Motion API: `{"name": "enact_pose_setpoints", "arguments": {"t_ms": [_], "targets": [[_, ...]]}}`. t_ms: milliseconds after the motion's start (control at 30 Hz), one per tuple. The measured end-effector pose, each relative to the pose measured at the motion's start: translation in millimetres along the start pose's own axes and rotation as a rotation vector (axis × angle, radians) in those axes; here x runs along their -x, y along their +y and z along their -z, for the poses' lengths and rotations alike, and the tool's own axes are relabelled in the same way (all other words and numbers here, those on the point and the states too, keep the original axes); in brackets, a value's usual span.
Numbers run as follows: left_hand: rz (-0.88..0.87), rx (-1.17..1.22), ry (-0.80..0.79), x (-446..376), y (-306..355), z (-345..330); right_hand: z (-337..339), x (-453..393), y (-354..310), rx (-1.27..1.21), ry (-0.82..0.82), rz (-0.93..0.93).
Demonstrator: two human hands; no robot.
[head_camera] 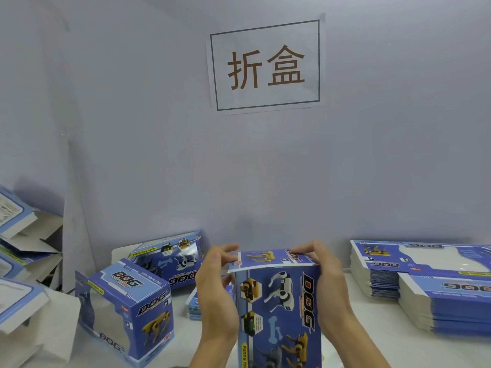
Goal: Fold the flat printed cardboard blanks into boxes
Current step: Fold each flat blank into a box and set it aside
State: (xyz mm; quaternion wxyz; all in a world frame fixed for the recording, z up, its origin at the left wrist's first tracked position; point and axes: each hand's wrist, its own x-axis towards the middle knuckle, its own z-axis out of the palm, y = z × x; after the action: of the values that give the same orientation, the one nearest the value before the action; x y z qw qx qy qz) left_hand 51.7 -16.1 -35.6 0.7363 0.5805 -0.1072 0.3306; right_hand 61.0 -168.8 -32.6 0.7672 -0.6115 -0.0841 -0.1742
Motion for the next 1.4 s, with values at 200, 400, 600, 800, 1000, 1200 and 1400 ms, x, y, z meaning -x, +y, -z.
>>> {"name": "enact_pose_setpoints", "arguments": {"t_ms": [200,400,600,800,1000,1200,1400], "targets": [[-0.023,-0.036,0.015,-3.6,-7.4,0.3,0.0,2.8,4.0,0.009,-0.047,0.035],[0.229,0.072,-0.075,-7.1,-5.6,2.2,18.3,-2.1,-3.9,-0.074,-0.284,-0.071],[0.283,0.041,-0.145,-22.1,3.7,16.1,20.2,1.7,-30.7,-0.058,-0.137,0.043],[0.353,0.06,-0.246,-33.9,21.5,30.3,32.2,14.4,-47.5,-0.034,-0.456,-0.252],[0.431,-0.153,-0.259,-34.4,18.0,37.2,14.4,26.7,-44.9,0.05,-0.756,-0.235],[0.382,-0.085,-0.382,-32.3,28.7,28.2,23.1,6.7,-50.8,-0.135,-0.446,-0.361],[0.349,-0.013,-0.47,-19.7,27.9,12.1,18.8,6.6,-53.3,0.169,-0.265,-0.162]]}}
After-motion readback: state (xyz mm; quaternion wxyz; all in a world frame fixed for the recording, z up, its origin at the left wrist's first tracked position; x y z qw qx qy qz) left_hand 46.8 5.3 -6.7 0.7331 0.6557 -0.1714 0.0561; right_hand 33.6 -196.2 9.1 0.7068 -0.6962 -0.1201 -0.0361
